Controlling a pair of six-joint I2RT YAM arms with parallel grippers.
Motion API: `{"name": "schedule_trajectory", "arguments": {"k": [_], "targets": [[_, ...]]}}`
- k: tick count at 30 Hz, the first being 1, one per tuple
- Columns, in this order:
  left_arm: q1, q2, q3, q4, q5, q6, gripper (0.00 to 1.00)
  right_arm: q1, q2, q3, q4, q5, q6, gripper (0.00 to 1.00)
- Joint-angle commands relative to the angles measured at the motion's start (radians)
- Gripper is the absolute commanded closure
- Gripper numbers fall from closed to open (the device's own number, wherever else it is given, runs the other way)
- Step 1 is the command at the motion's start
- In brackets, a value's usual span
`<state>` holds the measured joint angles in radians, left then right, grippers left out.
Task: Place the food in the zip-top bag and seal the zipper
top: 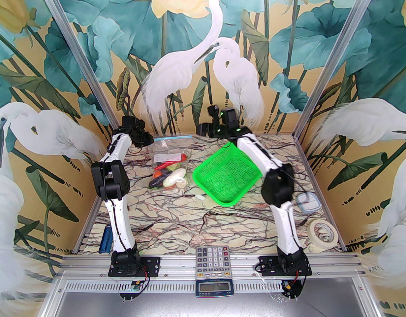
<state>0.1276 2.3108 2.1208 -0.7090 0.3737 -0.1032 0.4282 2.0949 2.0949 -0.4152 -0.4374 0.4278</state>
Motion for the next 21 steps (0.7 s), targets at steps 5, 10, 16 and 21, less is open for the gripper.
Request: {"name": "schedule_trajectory", "arguments": {"k": [5,10,16,21], "targets": [[-0.010,-0.194,-0.174,0.331,0.047,-0.104,0.56,-0.033,-0.316,-0.203,-0.278,0.516,-0.001,0.24],[-0.010,-0.335,-0.219,0.417,0.019,-0.127,0.52,-0.072,-0.519,-0.444,-0.450,0.639,0.088,0.19],[-0.009,-0.542,-0.431,0.518,-0.006,-0.144,0.50,-0.109,-0.742,-0.834,-0.465,0.591,0.286,0.13],[-0.017,-0.657,-0.591,0.521,0.027,-0.141,0.53,-0.142,-0.763,-0.998,-0.364,0.514,0.360,0.07]]}}
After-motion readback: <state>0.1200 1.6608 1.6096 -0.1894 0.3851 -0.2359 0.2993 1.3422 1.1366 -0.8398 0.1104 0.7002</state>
